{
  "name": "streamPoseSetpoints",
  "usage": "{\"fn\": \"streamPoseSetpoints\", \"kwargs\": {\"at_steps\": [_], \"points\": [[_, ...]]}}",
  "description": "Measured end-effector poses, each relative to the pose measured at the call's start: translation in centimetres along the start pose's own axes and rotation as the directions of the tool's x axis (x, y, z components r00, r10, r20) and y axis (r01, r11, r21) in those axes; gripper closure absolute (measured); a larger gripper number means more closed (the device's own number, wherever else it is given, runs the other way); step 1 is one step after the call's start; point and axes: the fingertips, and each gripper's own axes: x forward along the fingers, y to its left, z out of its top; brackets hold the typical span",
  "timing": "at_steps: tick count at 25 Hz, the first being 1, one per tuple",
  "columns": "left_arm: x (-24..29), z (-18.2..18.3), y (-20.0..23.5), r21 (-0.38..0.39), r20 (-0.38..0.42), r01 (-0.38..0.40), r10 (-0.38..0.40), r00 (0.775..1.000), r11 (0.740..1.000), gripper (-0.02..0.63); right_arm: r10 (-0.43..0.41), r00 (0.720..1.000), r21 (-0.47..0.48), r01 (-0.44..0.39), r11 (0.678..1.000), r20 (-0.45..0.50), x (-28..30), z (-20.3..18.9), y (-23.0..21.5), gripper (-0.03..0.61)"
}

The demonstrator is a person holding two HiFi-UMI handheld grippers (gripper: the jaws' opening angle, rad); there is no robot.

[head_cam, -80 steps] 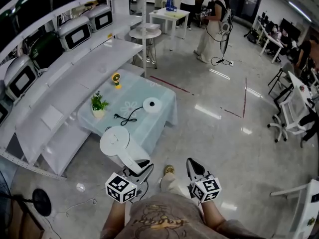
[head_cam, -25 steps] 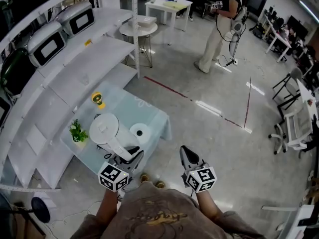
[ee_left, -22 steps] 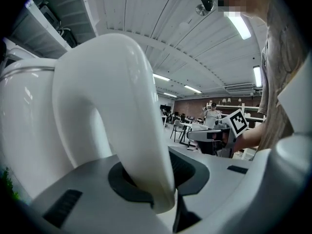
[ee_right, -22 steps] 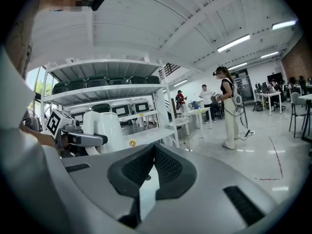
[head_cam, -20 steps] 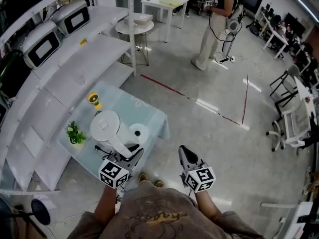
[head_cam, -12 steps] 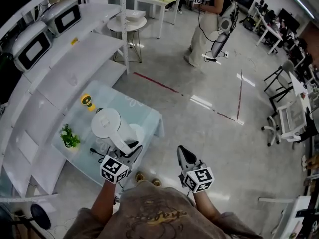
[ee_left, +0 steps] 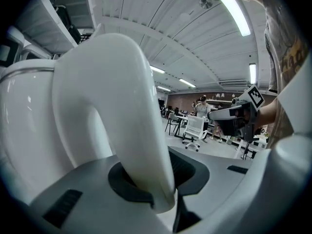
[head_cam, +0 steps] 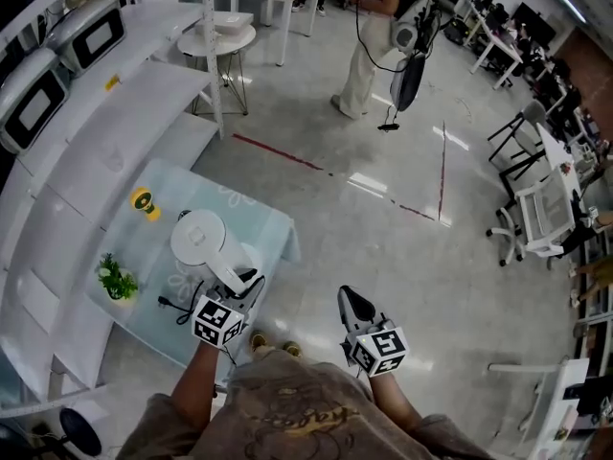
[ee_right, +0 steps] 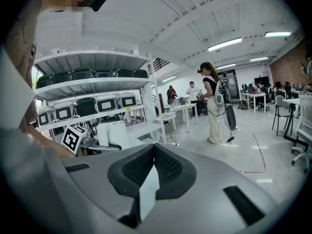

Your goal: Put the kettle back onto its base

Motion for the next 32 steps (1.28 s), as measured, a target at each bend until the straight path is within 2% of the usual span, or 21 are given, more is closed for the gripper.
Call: {"fn": "streamPoseSetpoints", "kwargs": {"at_steps": [10, 26, 32], "points": [[3.1, -2.0, 1.5, 0.02, -0.029, 0.012, -0.011, 1.0, 1.0, 0.515, -0.067, 0.997, 0.001, 0.067, 0.998, -0.038, -0.7, -0.7, -1.7, 0.577], [5.2, -4.3, 2.1, 0.078, -0.076, 0.035, -0.03, 0.997, 0.996, 0.512, -0.105, 0.991, 0.011, 0.107, 0.994, -0.081, -0.9, -1.8, -1.8, 0.577], [5.9, -4.7, 1.9, 0.093, -0.067, 0.033, -0.027, 0.997, 0.995, 0.514, -0.112, 0.989, 0.015, 0.114, 0.993, -0.092, -0.9, -2.3, -2.1, 0.577]]}}
